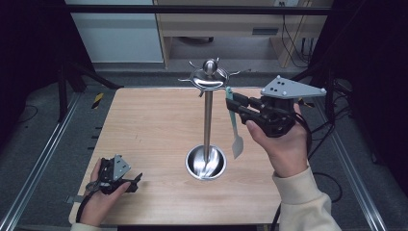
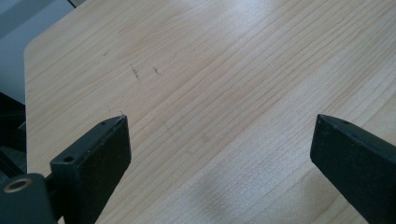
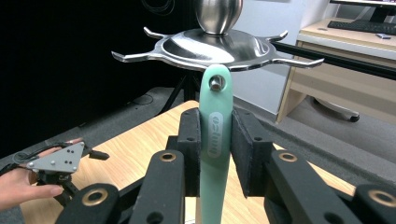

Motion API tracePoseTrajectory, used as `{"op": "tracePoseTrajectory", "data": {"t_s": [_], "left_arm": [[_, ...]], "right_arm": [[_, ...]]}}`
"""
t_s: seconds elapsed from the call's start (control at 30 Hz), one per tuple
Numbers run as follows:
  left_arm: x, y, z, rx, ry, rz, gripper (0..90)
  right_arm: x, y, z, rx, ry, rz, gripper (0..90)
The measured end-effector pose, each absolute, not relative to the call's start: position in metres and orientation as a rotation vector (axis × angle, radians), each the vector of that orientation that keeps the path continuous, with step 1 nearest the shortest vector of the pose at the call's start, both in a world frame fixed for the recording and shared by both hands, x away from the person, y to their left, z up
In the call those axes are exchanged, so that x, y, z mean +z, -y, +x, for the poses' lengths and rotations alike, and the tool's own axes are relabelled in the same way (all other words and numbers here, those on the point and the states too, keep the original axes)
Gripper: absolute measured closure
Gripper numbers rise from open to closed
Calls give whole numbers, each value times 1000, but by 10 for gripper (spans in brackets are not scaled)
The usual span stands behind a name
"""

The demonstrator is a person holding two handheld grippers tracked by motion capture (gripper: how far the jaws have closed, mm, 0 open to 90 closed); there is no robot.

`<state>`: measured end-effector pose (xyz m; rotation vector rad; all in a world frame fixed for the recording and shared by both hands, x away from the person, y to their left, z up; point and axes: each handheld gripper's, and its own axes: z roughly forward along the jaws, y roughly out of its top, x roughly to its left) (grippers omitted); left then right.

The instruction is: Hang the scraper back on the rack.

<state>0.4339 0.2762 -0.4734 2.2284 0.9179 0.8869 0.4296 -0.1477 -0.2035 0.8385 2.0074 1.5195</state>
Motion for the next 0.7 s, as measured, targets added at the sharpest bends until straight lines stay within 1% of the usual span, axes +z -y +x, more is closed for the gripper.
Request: {"op": "tracePoseTrajectory", "data": {"t_s": [0.7], "left_arm": [[-473,-276,434,886,-915,2232,49]], "right_arm": [[-207,145,432,1543,-1994,838,741]]}}
